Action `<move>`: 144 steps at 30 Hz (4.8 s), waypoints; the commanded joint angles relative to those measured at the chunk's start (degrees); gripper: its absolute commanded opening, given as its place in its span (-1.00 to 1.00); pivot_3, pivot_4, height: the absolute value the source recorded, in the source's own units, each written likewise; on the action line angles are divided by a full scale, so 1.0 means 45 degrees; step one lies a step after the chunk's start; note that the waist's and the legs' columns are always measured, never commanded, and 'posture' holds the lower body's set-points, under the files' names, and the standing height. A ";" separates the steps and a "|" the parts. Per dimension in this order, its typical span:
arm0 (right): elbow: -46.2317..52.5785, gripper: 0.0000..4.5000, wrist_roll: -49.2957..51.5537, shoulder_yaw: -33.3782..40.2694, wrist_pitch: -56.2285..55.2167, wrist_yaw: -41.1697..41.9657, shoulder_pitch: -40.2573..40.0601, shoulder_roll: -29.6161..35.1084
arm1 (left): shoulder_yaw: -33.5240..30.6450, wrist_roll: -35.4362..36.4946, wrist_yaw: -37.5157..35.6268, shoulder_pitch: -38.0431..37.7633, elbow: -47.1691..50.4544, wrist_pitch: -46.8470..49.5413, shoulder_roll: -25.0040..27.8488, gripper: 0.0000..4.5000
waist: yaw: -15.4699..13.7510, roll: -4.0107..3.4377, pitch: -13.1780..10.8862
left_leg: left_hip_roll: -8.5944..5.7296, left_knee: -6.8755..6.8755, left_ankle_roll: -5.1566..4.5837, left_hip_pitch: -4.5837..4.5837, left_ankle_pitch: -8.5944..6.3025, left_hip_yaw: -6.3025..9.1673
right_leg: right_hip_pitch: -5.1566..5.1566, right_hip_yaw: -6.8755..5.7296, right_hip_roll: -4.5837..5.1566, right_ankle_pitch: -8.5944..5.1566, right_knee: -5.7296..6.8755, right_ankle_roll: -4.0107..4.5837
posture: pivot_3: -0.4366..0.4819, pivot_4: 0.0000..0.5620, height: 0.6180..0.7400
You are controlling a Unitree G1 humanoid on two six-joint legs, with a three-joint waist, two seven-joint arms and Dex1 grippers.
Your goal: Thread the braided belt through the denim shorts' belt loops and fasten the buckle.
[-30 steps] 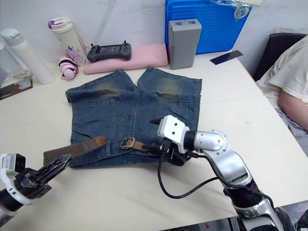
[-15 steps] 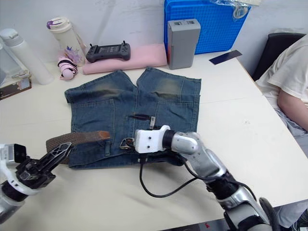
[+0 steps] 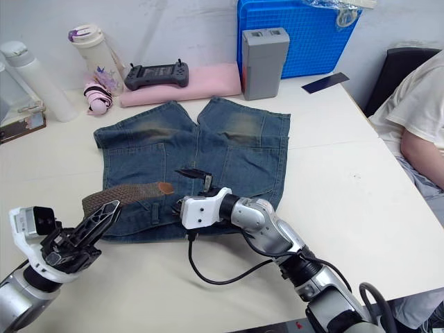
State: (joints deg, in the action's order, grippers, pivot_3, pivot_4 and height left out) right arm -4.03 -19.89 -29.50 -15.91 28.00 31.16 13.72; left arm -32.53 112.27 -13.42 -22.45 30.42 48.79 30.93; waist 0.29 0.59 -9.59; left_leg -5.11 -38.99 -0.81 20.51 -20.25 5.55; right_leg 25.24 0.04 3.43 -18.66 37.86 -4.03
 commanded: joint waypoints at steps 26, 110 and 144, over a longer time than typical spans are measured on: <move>0.0203 0.66 -0.0280 0.0559 -0.0579 -0.0387 -0.0317 -0.0161 | 0.1131 0.0162 0.0858 0.0471 0.1408 -0.1639 -0.1108 -1.00 | -0.0004 0.0004 0.0002 | 0.0002 -0.0004 0.0000 0.0000 0.0000 0.0000 | -0.0004 0.0000 -0.0002 0.0000 0.0001 0.0000 | -0.05 -0.47 0.50; 0.0899 0.98 -0.0758 0.1136 0.0491 -0.0994 -0.0760 -0.0149 | 0.4319 0.0162 0.3156 0.0167 0.3732 -0.5694 -0.1574 -1.00 | -0.0033 0.0003 0.0000 | 0.0004 -0.0003 0.0003 -0.0002 0.0001 -0.0010 | -0.0008 0.0010 -0.0012 0.0000 -0.0003 0.0000 | -0.05 -0.47 0.50; 0.1504 -1.00 -0.0990 0.1231 0.1609 -0.1223 -0.0566 -0.0578 | 0.4921 0.0162 0.4280 0.0464 0.3888 -0.6243 -0.1728 -0.32 | -0.0043 0.0003 0.0000 | 0.0003 -0.0002 0.0004 -0.0004 0.0001 -0.0010 | -0.0011 0.0010 -0.0013 0.0000 -0.0007 -0.0001 | -0.05 -0.47 0.50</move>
State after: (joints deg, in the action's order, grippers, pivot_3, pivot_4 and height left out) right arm 1.59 -23.68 -24.34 -8.63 22.44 27.37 10.84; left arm -8.73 112.38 5.92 -20.67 45.09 20.33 22.09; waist 0.10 0.60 -9.59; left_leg -5.10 -39.00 -0.79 20.49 -20.24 5.51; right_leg 25.19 0.09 3.37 -18.66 37.82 -4.03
